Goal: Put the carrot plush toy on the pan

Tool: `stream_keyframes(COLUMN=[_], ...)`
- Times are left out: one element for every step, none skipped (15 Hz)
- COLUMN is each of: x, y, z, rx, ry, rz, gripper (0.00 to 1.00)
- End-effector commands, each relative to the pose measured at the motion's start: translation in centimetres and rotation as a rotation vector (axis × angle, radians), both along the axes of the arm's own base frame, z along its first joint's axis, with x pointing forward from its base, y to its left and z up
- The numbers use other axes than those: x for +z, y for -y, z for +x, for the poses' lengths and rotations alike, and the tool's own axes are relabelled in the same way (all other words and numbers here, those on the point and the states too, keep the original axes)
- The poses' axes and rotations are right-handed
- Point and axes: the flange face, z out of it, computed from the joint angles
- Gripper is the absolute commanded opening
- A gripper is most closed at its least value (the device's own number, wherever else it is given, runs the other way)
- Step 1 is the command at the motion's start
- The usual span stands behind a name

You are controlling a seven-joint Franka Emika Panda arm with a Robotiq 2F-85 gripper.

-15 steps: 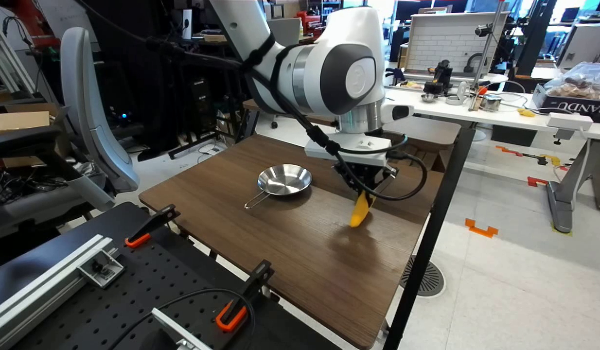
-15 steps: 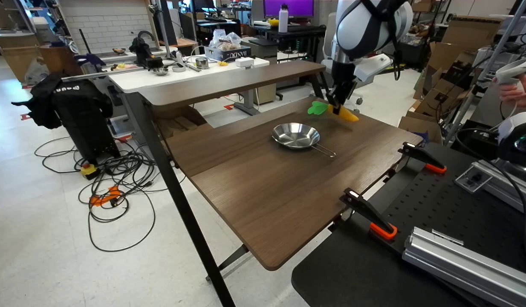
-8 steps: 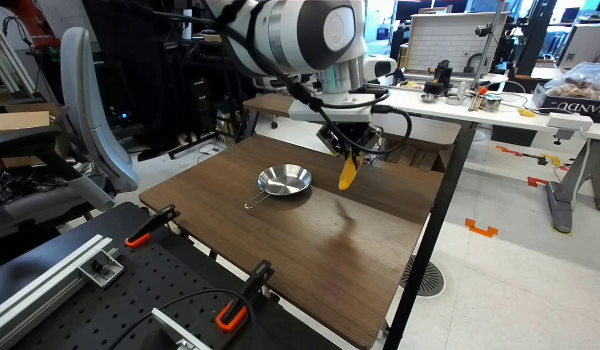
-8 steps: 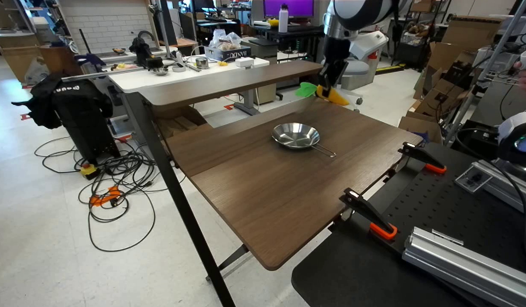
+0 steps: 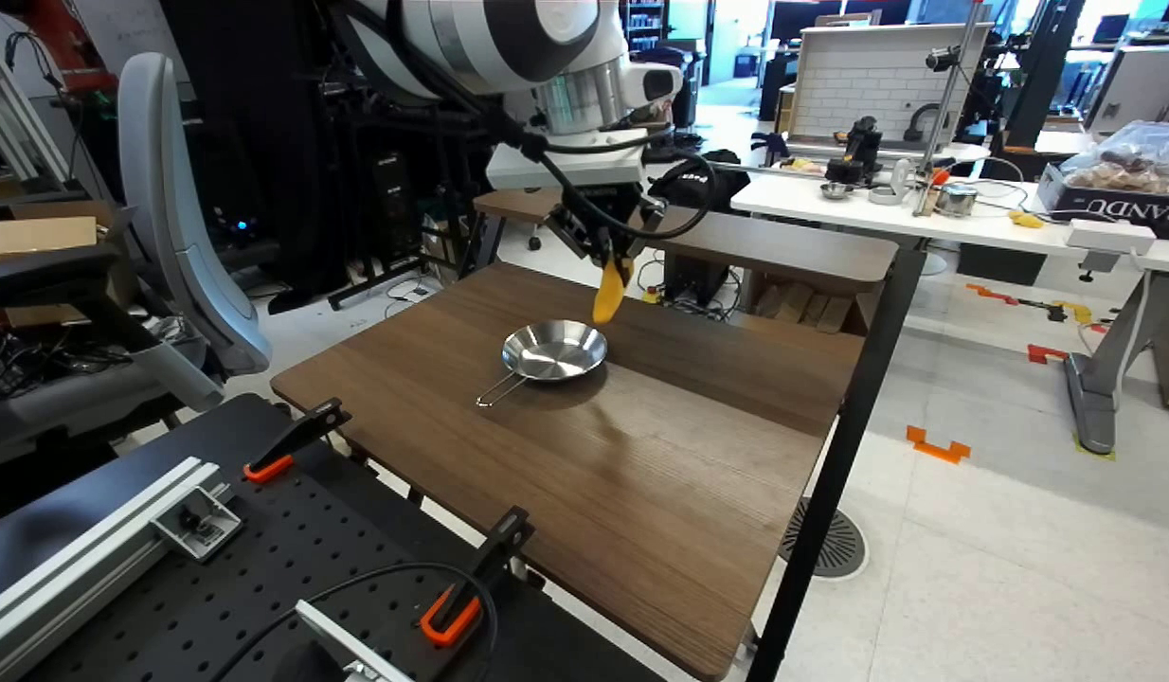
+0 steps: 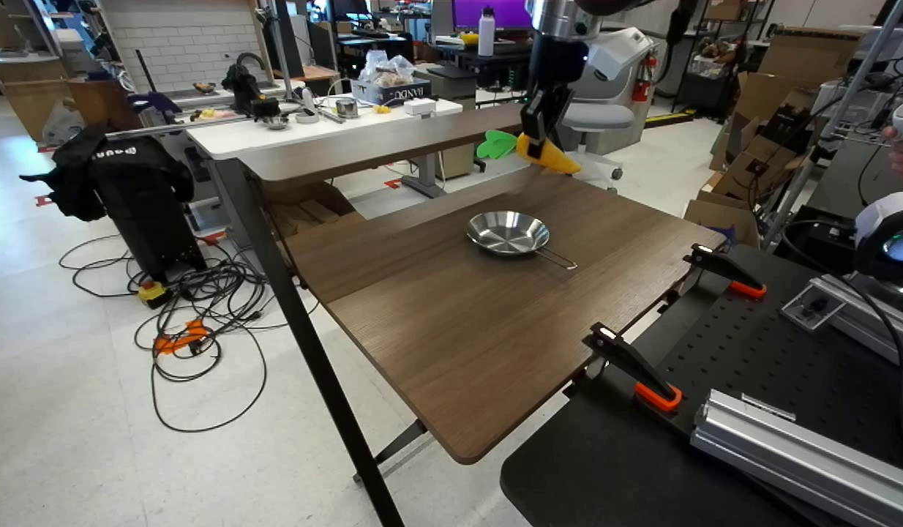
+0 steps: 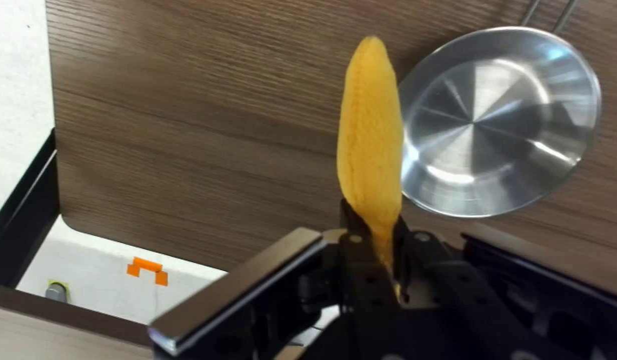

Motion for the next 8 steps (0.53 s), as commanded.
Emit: stream_keyframes(x=[-0.2, -0.7, -1.2, -1.6, -2.0, -2.4, -2.8, -3.1], y=[-2.5, -3.1, -3.7, -4.2, -4.6, -5.0, -5.3, -5.5], z=[-1.4, -1.5, -1.6, -1.6, -1.7, -1.7, -1.7, -1.6], rx=[0.068, 0.082, 0.092, 0.101, 0.109, 0.115, 0.119, 0.123], ry=[-0.013, -0.022, -0.031, -0.04, -0.044, -0.053, -0.059, -0.064], rz=[0.014, 0.015, 0.018, 0.019, 0.017, 0.017, 0.017, 0.017], gripper=[0.03, 0.03, 0.03, 0.03, 0.03, 0.03, 0.03, 0.03])
